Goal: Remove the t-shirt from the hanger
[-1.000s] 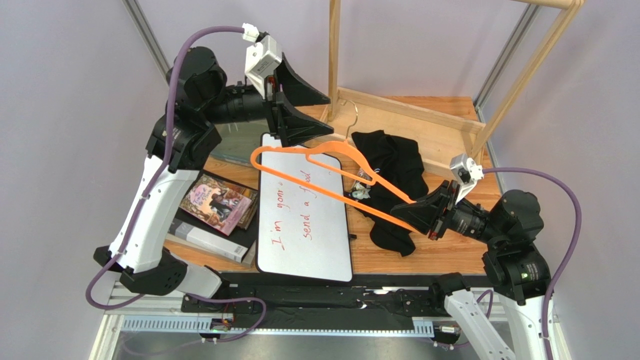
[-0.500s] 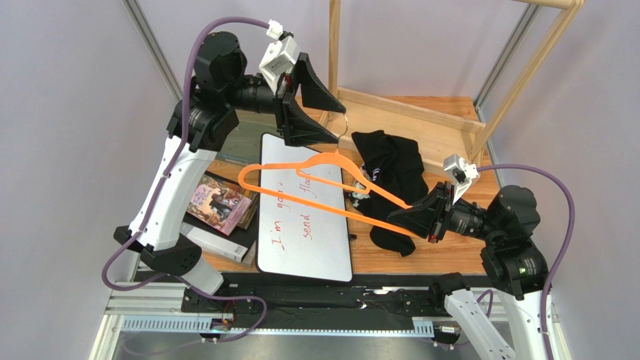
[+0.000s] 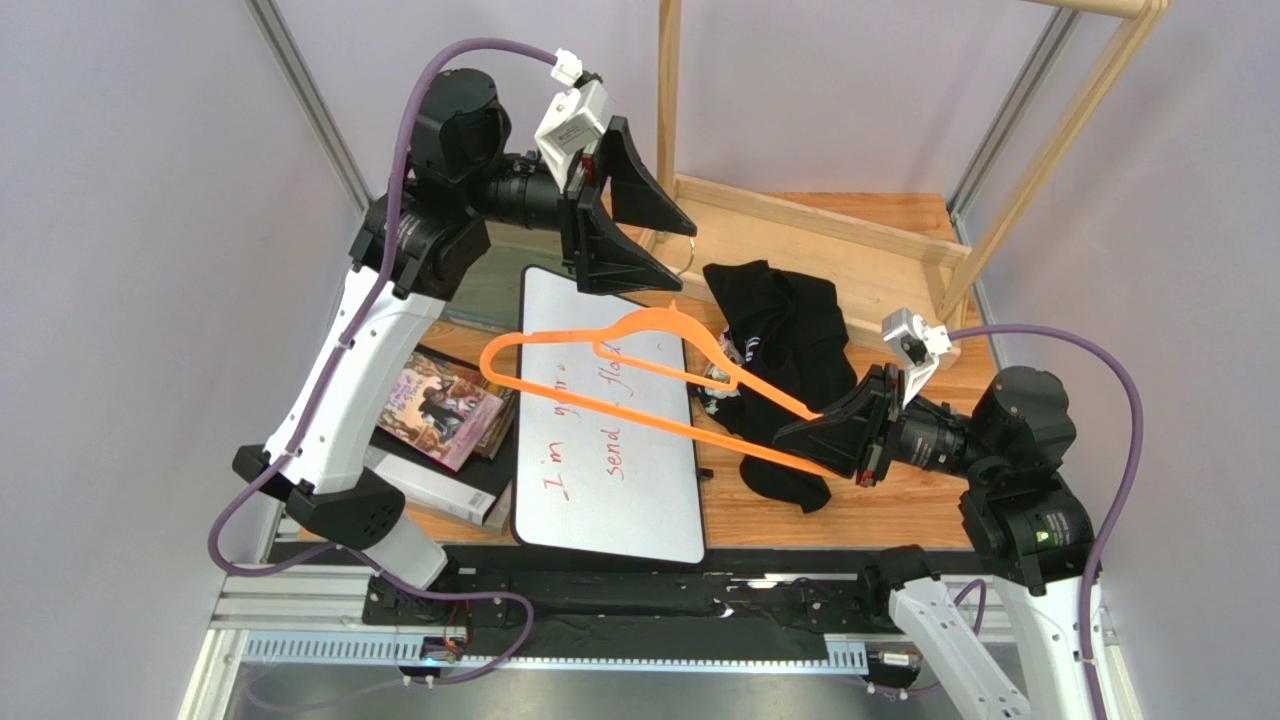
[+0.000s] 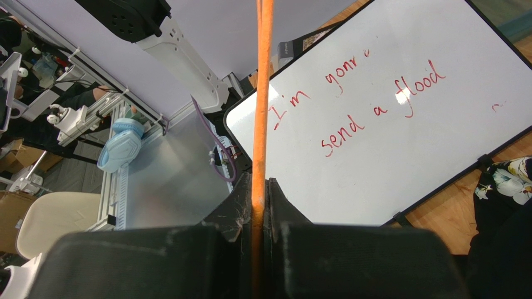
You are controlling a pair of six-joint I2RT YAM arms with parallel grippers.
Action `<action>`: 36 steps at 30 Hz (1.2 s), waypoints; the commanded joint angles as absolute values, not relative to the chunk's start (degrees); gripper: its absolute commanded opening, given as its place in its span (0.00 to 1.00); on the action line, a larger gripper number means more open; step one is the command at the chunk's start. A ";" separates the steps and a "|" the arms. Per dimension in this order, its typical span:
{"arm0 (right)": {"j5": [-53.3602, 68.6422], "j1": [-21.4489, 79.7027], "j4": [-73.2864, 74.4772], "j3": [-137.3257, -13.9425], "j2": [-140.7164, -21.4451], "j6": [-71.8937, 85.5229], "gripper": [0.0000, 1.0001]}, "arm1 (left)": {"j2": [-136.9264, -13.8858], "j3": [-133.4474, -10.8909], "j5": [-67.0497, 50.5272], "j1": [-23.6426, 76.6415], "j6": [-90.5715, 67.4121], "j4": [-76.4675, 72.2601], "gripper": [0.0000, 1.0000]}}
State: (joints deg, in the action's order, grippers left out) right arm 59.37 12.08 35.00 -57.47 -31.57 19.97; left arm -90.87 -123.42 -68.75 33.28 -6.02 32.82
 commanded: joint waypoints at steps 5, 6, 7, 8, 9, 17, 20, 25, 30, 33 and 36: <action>61.26 13.27 32.61 -58.45 -31.38 18.99 0.00 | -91.14 -125.15 -67.33 32.87 -5.18 32.25 0.74; 61.35 13.53 32.69 -58.53 -31.46 18.98 0.00 | -91.40 -125.50 -67.06 32.61 -5.71 32.34 0.74; 61.43 13.71 32.78 -58.54 -31.38 18.98 0.00 | -91.41 -125.77 -66.54 32.43 -6.15 31.21 0.74; 61.35 13.80 32.96 -58.62 -31.46 18.90 0.00 | -91.23 -125.25 -66.62 32.26 -8.59 29.64 0.74; 61.26 14.15 33.22 -58.80 -31.46 18.29 0.00 | -90.88 -124.64 -67.49 32.08 -10.01 27.71 0.75; 58.89 14.33 34.54 -60.12 -31.38 17.14 0.00 | -88.51 -119.54 -72.33 32.08 -11.17 24.17 0.74; 58.54 14.24 34.37 -60.21 -31.46 17.14 0.00 | -87.37 -117.16 -72.77 32.08 -8.80 25.92 0.72; 57.92 14.33 34.45 -59.94 -31.20 16.96 0.00 | -85.43 -113.73 -73.92 32.08 -6.95 26.28 0.64; 57.66 14.33 35.06 -59.50 -31.29 16.44 0.00 | -85.78 -114.52 -73.65 31.99 -7.03 27.07 0.38; 56.52 14.33 35.86 -59.50 -31.03 15.65 0.00 | -85.87 -114.87 -73.83 31.99 -7.65 27.07 0.27; 55.55 14.33 36.30 -59.59 -30.94 15.21 0.00 | -85.70 -114.96 -73.83 31.99 -8.09 26.98 0.20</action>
